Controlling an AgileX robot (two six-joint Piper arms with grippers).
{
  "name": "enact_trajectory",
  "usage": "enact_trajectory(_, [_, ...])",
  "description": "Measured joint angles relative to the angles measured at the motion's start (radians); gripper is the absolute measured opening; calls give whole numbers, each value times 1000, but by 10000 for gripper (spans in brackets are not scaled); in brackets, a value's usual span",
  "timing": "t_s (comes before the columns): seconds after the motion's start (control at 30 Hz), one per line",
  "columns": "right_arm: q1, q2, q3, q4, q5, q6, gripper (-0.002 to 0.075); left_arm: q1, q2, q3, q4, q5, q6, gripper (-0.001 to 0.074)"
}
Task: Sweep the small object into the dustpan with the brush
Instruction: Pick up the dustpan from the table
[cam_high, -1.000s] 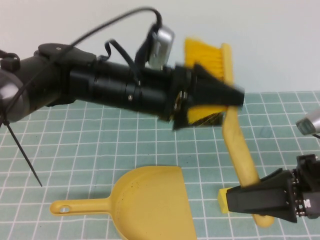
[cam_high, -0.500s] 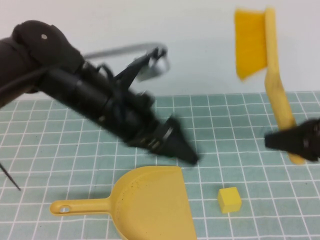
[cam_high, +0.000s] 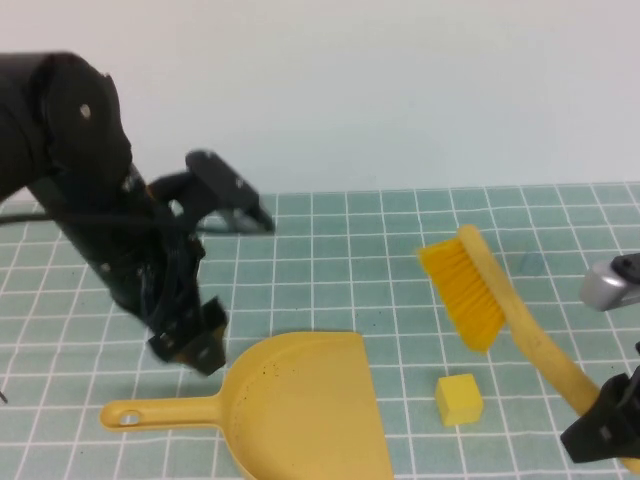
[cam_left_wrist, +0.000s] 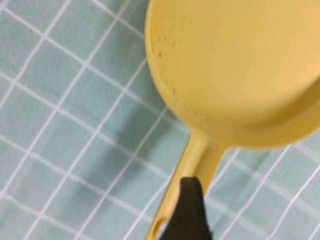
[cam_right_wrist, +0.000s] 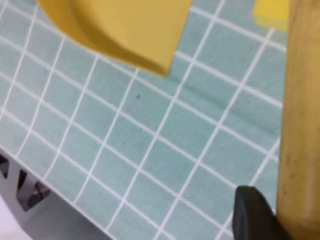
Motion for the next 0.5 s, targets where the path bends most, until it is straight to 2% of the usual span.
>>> enact_trajectory(0.27, [12,0,0,4,7,16,158,0,0,183,187,-14,133,535])
enact_trajectory(0.5, [12,0,0,32,12,20,158,0,0,256,187,-148,226,535])
